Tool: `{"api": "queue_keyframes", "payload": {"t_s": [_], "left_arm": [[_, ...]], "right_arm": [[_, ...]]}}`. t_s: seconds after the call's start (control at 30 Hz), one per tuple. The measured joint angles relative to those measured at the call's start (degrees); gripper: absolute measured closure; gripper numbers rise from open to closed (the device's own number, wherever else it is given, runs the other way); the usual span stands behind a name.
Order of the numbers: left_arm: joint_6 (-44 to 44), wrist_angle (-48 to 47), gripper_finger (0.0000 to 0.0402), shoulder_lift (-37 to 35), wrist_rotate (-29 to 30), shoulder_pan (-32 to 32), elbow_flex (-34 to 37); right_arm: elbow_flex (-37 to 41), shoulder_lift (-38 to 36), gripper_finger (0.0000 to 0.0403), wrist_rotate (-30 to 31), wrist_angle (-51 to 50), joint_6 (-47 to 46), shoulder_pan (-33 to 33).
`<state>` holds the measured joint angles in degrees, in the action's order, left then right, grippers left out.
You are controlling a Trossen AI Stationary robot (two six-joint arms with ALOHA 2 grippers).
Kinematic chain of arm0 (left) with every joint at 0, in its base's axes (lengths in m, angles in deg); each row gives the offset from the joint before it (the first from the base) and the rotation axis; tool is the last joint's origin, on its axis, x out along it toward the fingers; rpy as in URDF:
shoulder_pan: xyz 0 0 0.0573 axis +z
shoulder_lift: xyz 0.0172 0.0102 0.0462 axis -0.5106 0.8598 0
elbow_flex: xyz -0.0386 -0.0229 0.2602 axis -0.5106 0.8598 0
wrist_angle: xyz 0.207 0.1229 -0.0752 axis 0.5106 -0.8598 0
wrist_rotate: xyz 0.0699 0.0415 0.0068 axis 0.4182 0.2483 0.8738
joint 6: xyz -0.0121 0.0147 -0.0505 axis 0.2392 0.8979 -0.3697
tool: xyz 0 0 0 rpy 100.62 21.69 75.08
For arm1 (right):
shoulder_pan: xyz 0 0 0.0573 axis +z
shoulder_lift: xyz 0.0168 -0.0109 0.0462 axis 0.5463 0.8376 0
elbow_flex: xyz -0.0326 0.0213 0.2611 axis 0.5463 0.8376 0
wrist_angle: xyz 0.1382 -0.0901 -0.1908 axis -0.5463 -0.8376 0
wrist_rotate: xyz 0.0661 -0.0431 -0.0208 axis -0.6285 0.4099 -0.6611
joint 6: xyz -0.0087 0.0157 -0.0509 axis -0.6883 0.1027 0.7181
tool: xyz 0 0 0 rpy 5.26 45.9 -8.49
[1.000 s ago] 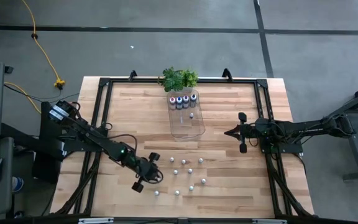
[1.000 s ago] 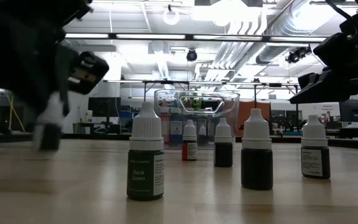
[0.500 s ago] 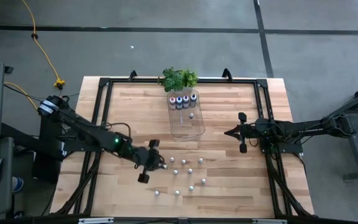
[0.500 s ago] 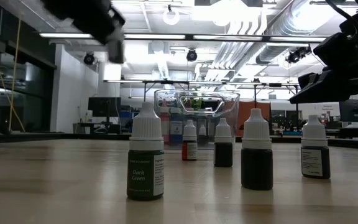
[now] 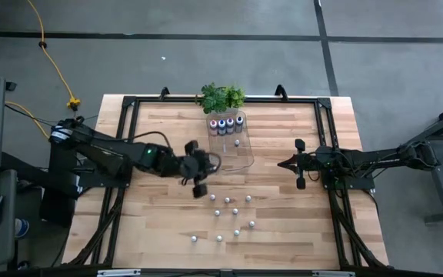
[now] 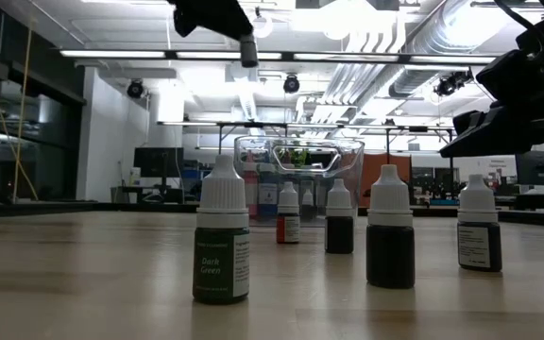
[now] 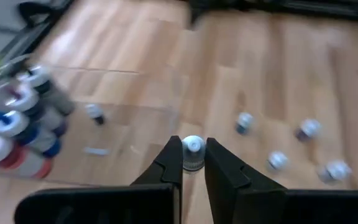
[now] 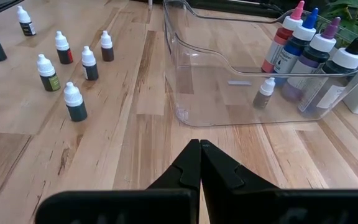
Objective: Pick & Place food coloring
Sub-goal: Put the bottom small green food coloring bottle into the transparent bin
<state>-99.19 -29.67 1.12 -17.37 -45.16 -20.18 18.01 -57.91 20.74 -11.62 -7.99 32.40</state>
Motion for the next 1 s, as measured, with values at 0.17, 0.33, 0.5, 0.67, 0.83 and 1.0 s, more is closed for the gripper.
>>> {"api": "queue_keyframes", "payload": {"t_s": [0.17, 0.33, 0.5, 0.67, 0.83, 1.0], "left_arm": [[-6.7, 0.3, 0.0375, 2.6, 2.0, 4.8, -0.5], [-8.8, 2.2, 0.0375, 6.6, 2.5, 9.6, -0.5], [-8.6, 5.6, 0.0369, 11.0, 1.9, 13.1, -0.5], [-8.8, 8.5, 0.0366, 14.3, 1.7, 15.3, -0.5], [-11.0, 10.7, 0.0364, 16.6, 1.7, 17.4, -0.5], [-13.5, 7.9, 0.0364, 19.6, 1.7, 19.4, -4.3]], "right_arm": [[0.0, 0.0, 0.0402, 0.0, 0.0, 0.0, 0.0], [0.0, 0.0, 0.0402, 0.0, 0.0, 0.0, 0.0], [0.0, 0.0, 0.0402, 0.0, 0.0, 0.0, 0.0], [0.0, 0.0, 0.0402, 0.0, -0.1, 0.0, 0.0], [0.0, 0.0, 0.0402, 0.0, 0.0, 0.0, 0.0], [0.0, 0.0, 0.0402, 0.0, 0.0, 0.0, 0.0]]}}
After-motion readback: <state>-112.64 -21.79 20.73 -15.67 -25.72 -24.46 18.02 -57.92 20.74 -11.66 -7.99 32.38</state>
